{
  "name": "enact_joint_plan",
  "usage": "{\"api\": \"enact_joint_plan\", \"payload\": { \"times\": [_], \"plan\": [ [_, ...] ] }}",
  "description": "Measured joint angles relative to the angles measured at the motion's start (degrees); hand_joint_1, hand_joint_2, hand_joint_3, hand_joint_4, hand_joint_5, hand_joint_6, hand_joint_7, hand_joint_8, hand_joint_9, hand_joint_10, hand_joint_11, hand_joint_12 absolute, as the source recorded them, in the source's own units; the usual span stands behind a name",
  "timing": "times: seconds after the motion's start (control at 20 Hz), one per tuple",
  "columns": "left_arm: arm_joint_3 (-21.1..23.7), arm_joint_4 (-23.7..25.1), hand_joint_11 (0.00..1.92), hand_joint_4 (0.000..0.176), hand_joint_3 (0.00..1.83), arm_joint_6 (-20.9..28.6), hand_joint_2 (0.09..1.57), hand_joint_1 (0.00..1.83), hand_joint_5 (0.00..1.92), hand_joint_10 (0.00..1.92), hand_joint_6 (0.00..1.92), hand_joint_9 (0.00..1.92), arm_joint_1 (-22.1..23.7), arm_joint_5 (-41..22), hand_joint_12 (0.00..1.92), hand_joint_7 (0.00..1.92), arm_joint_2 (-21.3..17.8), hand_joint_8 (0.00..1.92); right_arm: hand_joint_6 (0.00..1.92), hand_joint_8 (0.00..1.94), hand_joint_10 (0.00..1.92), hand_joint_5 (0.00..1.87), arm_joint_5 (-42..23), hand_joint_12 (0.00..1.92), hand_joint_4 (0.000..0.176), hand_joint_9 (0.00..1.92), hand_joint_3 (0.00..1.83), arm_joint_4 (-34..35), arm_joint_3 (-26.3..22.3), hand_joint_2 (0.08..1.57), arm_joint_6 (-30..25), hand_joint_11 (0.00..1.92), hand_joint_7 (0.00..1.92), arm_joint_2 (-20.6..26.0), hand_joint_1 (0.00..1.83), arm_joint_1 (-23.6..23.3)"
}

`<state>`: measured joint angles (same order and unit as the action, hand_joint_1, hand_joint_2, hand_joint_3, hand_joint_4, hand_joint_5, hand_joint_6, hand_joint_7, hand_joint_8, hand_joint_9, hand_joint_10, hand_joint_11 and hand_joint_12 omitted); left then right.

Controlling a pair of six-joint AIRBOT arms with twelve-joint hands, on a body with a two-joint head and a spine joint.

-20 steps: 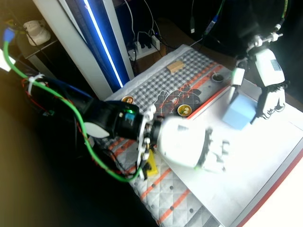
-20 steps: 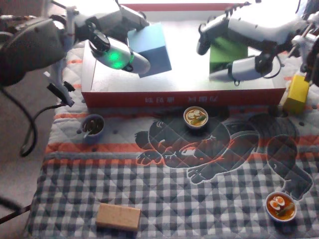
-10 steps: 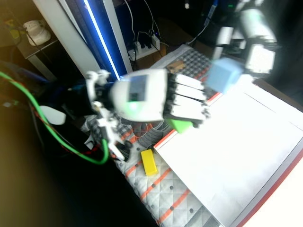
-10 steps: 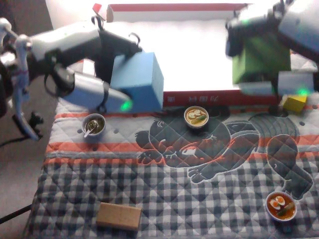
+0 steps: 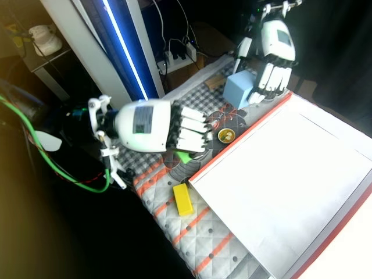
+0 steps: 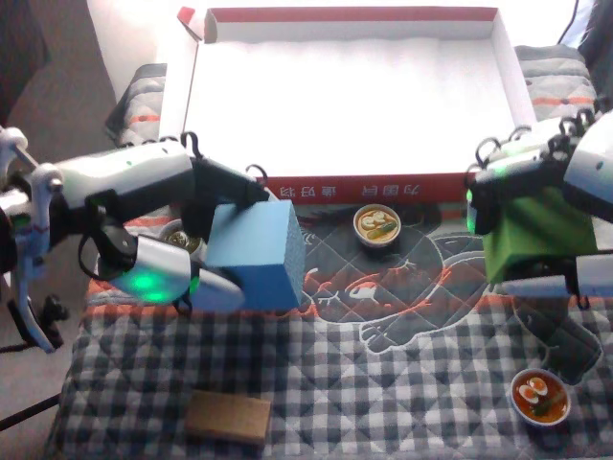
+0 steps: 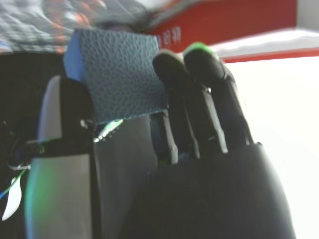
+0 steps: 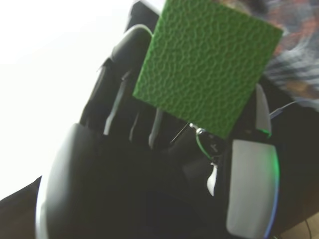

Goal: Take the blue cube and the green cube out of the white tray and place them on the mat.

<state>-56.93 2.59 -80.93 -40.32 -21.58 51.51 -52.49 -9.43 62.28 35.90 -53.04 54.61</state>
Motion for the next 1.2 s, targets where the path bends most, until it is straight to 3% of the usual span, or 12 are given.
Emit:
{"api": "enact_joint_plan", "payload": {
  "times": [0.05,0.1,0.15,0.25,0.4,0.55,0.6,0.75,0.85,0.9,1.0,1.2],
  "plan": [
    [0.33,0.04,0.14,0.048,0.00,-0.04,0.90,0.85,0.46,0.81,0.00,0.38,-0.35,0.15,1.44,0.53,0.00,0.07,1.21,1.18,0.87,0.75,-0.07,1.39,0.000,0.78,0.00,0.20,0.00,1.19,-0.15,0.49,0.91,-0.04,1.22,0.59],
    [0.35,-0.02,0.07,0.080,0.00,-0.02,0.87,0.84,0.35,0.57,0.00,0.37,-0.59,-0.11,1.41,0.42,0.00,0.02,0.46,0.50,0.46,0.61,-0.15,1.30,0.000,0.71,0.00,0.26,0.00,1.19,-0.42,0.32,0.72,-0.04,0.96,0.74],
    [0.46,-0.17,0.04,0.097,0.00,-0.02,0.86,0.82,0.29,0.36,0.00,0.39,-0.81,-0.24,1.36,0.36,0.00,0.00,0.13,0.16,0.24,0.57,-0.39,1.26,0.016,0.63,0.00,0.15,0.00,1.17,-0.90,0.18,0.64,-0.04,0.88,1.01],
    [0.59,-0.74,0.00,0.137,0.00,-0.02,0.84,0.76,0.18,0.10,0.01,0.35,-1.22,-0.68,1.17,0.23,0.00,0.01,0.00,0.01,0.02,0.29,-0.15,0.92,0.045,0.36,0.00,-0.31,-0.17,1.12,-1.46,0.01,0.36,-0.04,0.80,1.31],
    [1.97,-1.75,0.00,0.175,0.00,-0.02,0.87,0.67,0.10,0.01,0.00,0.15,-2.14,-2.71,0.58,0.13,-1.44,0.00,0.00,0.01,0.00,0.02,-0.50,0.18,0.057,0.06,0.00,-0.92,-1.31,1.13,-1.62,0.00,0.07,0.35,0.61,1.36],
    [3.50,-2.75,0.00,0.176,0.00,0.87,0.82,0.69,0.03,0.00,0.00,0.01,-2.71,-6.88,0.03,0.03,-3.65,0.00,0.00,0.00,0.00,0.00,-2.43,0.01,0.083,0.01,0.00,-1.57,-2.21,1.09,-1.64,0.00,0.01,2.43,0.60,1.38],
    [3.26,-2.78,0.00,0.176,0.00,4.83,0.85,0.69,0.00,0.00,0.00,0.00,-2.78,-10.45,0.00,0.00,-4.44,0.00,0.01,0.00,0.00,0.02,-4.74,0.00,0.060,0.00,0.00,-0.63,-2.25,1.12,-1.62,0.00,0.00,3.69,0.59,1.38],
    [-0.22,-3.56,0.00,0.176,0.02,16.57,0.89,0.69,0.00,0.00,0.00,0.00,-3.17,-18.80,0.00,0.02,-4.57,0.00,0.00,0.00,0.00,0.00,-10.23,0.01,0.045,0.00,0.02,6.56,-2.36,1.17,1.64,0.03,0.00,5.46,0.33,1.66],
    [-2.60,-6.36,0.00,0.136,0.00,26.03,0.87,0.68,0.01,0.00,0.00,0.00,-5.31,-26.40,0.00,0.00,-4.61,0.00,0.00,0.00,0.00,0.00,-13.38,0.00,0.054,0.00,0.02,10.25,-2.27,1.21,2.64,0.00,0.00,7.13,0.51,2.23],
    [-2.69,-7.63,0.00,0.173,0.00,29.40,0.85,0.77,0.00,0.00,0.00,0.00,-6.88,-30.58,0.00,0.00,-4.98,0.00,0.01,0.02,0.00,0.03,-15.58,0.00,0.070,0.01,0.00,11.45,-2.29,1.20,3.06,0.00,0.06,7.89,0.58,2.73],
    [-2.45,-6.36,0.04,0.175,0.00,34.62,0.85,0.67,0.00,0.01,0.00,0.02,-9.05,-38.01,0.02,0.02,-5.73,0.01,0.01,0.01,0.02,0.07,-20.09,0.04,0.083,0.11,0.00,14.10,-3.56,1.20,5.31,0.08,0.14,8.55,0.62,3.74],
    [0.20,-6.05,0.02,0.176,0.01,37.18,0.91,0.44,0.00,0.00,0.00,0.06,-13.00,-53.18,0.21,0.04,-6.95,0.00,0.01,0.00,0.00,0.21,-30.27,0.09,0.063,0.24,0.00,13.29,-6.75,1.15,7.30,0.16,0.25,9.64,0.64,6.99]
  ]
}}
